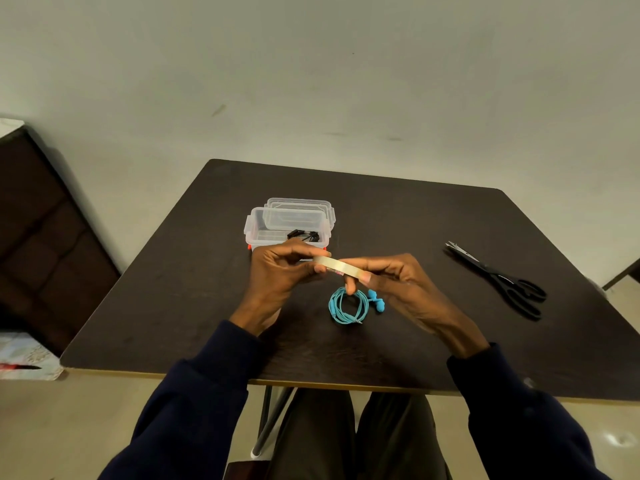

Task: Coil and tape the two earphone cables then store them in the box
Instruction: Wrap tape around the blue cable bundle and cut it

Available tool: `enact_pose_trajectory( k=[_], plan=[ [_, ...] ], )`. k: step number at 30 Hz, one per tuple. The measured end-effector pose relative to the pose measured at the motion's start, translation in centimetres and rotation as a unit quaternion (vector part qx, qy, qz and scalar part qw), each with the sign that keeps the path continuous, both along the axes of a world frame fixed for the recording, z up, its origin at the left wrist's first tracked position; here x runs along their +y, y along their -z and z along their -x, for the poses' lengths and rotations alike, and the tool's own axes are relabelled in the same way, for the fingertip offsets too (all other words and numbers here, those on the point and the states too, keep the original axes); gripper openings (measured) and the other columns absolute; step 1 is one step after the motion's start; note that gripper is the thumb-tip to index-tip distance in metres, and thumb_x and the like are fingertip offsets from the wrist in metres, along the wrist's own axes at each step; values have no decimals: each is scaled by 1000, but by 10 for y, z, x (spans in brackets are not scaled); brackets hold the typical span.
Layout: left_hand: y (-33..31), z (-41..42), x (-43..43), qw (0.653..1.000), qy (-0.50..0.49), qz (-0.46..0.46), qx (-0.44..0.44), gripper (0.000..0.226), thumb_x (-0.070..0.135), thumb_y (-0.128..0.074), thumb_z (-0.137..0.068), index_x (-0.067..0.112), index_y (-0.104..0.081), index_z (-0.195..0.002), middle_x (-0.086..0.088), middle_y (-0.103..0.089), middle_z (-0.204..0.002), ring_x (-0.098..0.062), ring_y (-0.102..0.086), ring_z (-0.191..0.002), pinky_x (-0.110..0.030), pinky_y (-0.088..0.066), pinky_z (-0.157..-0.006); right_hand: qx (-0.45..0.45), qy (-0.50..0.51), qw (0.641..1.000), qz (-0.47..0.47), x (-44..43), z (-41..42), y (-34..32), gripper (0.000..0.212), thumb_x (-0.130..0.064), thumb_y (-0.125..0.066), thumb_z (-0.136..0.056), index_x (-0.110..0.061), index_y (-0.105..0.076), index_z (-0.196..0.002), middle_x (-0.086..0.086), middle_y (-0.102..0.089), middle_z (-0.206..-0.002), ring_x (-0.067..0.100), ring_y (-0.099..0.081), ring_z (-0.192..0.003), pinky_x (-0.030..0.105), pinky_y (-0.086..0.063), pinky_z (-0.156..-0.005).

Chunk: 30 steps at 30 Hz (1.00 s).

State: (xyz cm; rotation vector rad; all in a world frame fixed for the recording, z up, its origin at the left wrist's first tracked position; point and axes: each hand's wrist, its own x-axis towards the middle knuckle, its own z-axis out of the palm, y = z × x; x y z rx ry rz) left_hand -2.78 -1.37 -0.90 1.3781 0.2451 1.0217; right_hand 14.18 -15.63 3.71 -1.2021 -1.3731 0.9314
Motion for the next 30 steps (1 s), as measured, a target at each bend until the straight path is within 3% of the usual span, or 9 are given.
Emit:
enact_pose_trajectory(
  k=[3, 6, 9, 11, 14, 18, 24, 27, 30],
  plan=[
    [-1, 0, 2, 1000, 8, -1, 5, 25, -5, -77, -79, -7, -72, -104, -28, -70, -106, -44, -68, -106, -55, -60, -84, -33, 43, 998, -29, 0, 1, -3, 29, -7, -58, -95, -4, -66, -122, 17, -73, -88, 22, -71, -85, 31, -57, -87],
    [-6, -2, 4, 990, -38, -129, 50, 30, 1, -82, -77, 2, -75, -107, -16, -73, -108, -34, -67, -110, -50, -55, -97, -53, 101, 992, -46, 1, 4, -4, 28, -14, -67, -87, -4, -71, -113, 15, -75, -84, 20, -73, -80, 25, -57, -78],
    [-12, -6, -5, 977, -43, -194, 81, 28, 17, -82, -79, 16, -78, -106, -1, -72, -108, -25, -67, -109, -36, -58, -91, -83, 126, 987, -45, 2, 10, 0, 24, -19, -72, -85, -11, -75, -108, 5, -78, -85, 21, -75, -80, 26, -59, -76],
    [-13, -7, -9, 971, -53, -222, 78, 22, 20, -79, -81, 13, -79, -103, -2, -74, -102, -24, -68, -99, -38, -59, -85, -91, 142, 984, -50, 3, 13, 2, 19, -22, -75, -83, -16, -77, -102, 3, -78, -84, 22, -75, -78, 32, -61, -76],
    [-12, -5, -6, 977, -49, -202, 58, 18, 13, -80, -80, 12, -80, -98, -3, -76, -97, -27, -69, -94, -47, -59, -83, -74, 157, 984, -46, 4, 14, 2, 21, -25, -77, -80, -15, -78, -99, 7, -77, -82, 24, -75, -76, 33, -61, -75],
    [-12, -3, -3, 985, -53, -162, 36, 23, 10, -83, -75, 18, -79, -96, -3, -76, -95, -31, -70, -95, -48, -58, -87, -32, 130, 991, -28, 4, 14, -1, 26, -11, -71, -85, 2, -74, -107, 16, -76, -83, 23, -73, -76, 25, -58, -75],
    [-13, -4, 0, 986, -54, -155, 17, 25, 3, -83, -72, 9, -77, -96, 0, -77, -93, -21, -71, -92, -25, -56, -85, -43, 83, 995, -27, 2, 11, -6, 27, -7, -63, -90, 3, -70, -115, 20, -74, -86, 23, -72, -83, 31, -58, -84],
    [-11, -4, 0, 987, -62, -146, 14, 28, 3, -83, -71, 4, -77, -98, -12, -76, -93, -29, -70, -92, -30, -57, -88, -41, 52, 998, -22, 0, 9, -9, 27, -10, -60, -93, -6, -69, -118, 17, -74, -91, 20, -73, -88, 26, -56, -83],
    [-10, -4, 0, 991, -58, -123, 14, 28, 4, -83, -70, 3, -77, -97, -18, -75, -94, -38, -69, -95, -44, -56, -93, -43, 44, 998, -15, -1, 7, -10, 26, -9, -59, -94, -12, -69, -117, 14, -75, -93, 19, -73, -89, 23, -55, -83]
  ],
)
